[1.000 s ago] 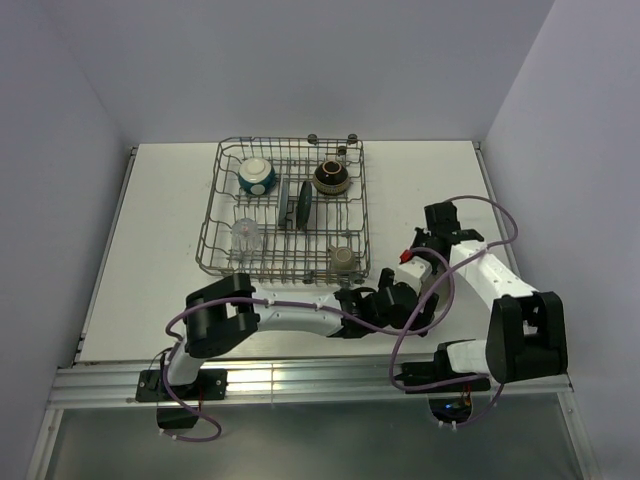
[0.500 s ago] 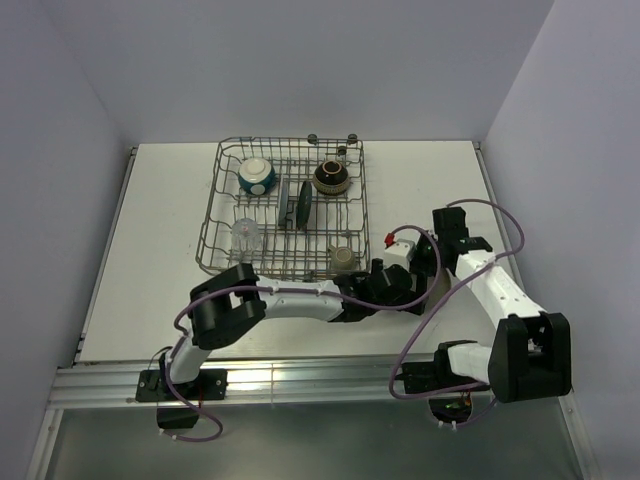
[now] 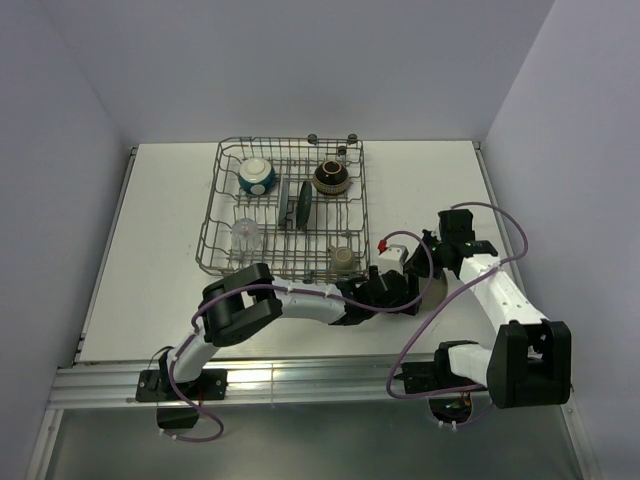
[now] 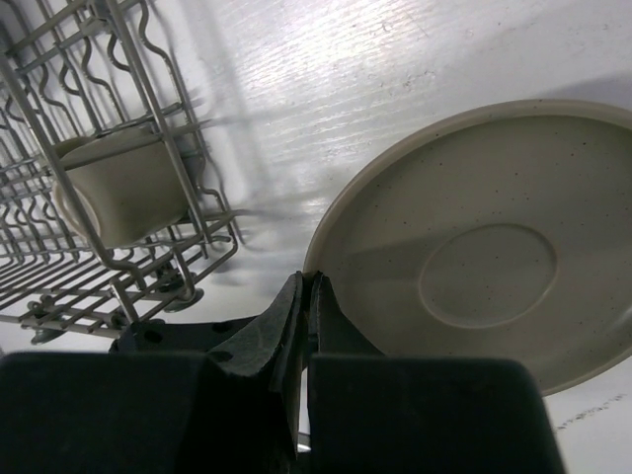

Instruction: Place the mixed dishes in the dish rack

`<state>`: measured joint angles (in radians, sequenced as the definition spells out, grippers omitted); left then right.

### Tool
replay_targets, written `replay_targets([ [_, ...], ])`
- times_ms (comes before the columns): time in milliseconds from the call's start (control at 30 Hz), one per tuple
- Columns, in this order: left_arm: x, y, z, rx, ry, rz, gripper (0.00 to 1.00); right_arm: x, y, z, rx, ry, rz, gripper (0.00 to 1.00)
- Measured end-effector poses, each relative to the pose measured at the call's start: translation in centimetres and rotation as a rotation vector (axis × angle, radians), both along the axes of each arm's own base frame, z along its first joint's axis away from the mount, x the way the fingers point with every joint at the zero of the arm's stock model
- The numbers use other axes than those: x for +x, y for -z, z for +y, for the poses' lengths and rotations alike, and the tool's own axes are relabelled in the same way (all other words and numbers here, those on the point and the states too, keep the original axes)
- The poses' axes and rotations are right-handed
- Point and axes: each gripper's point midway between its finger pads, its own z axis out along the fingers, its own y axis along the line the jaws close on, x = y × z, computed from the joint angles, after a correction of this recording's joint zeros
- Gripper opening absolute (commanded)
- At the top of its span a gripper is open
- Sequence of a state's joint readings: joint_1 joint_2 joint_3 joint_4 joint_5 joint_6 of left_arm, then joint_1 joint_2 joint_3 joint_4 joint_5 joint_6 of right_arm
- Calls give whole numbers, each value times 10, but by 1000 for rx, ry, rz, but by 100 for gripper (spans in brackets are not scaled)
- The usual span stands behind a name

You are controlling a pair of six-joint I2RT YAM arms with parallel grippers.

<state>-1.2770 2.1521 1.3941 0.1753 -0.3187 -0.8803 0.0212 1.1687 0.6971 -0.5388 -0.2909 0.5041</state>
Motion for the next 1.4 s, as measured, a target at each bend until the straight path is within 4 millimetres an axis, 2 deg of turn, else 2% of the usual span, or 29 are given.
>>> replay_targets([
  [333, 9, -7, -3, -78, -30, -39, 61, -3, -2, 11, 81, -8, 0, 0],
  [433, 9, -9, -5, -96, -30, -45, 51, -5, -3, 14, 97, -9, 3, 0],
  [533, 10, -7, -3, -97, -35, -50, 26, -5, -4, 14, 102, -8, 0, 0],
  [567, 12, -4, 0, -94, -47, -43, 8, -4, -5, 12, 102, 1, -3, 0],
  [600, 14, -5, 0, -117, -66, -26, 1, -4, -7, 11, 105, 9, -10, 0],
  [700, 27, -17, 0, -180, -106, -21, 0, 4, -25, 4, 113, 41, -69, 2],
  [767, 29, -18, 4, -168, -106, -32, 0, 5, -27, 5, 116, 40, -72, 12],
  [833, 26, -18, 6, -171, -102, -30, 0, 2, -27, 7, 127, 39, -56, 33],
  [867, 23, -18, 8, -167, -93, -32, 0, 2, -27, 6, 124, 35, -54, 40],
  [900, 19, -19, 11, -162, -87, -33, 0, 2, -29, 5, 116, 37, -55, 61],
  [933, 16, -19, 14, -156, -82, -32, 0, 4, -32, 2, 109, 49, -55, 74],
  [967, 11, -20, 17, -146, -75, -30, 0, 6, -37, -1, 97, 53, -64, 85],
  [1000, 7, -21, 20, -136, -69, -29, 0, 9, -45, -3, 85, 55, -81, 99],
  [1067, -1, -24, 26, -107, -51, -25, 0, 15, -68, -7, 63, 54, -137, 100],
  [1167, -14, -27, 40, -62, -26, -8, 0, 24, -122, -11, 35, 53, -280, 100],
  [1267, -24, -39, 58, -32, -4, 2, 0, 22, -169, -13, 17, 38, -413, 100],
  [1333, -29, -56, 70, -27, 10, 3, 0, 16, -184, -11, 14, 17, -461, 100],
  [1400, -33, -81, 81, -38, 26, -5, 0, 7, -190, -6, 25, -12, -479, 100],
])
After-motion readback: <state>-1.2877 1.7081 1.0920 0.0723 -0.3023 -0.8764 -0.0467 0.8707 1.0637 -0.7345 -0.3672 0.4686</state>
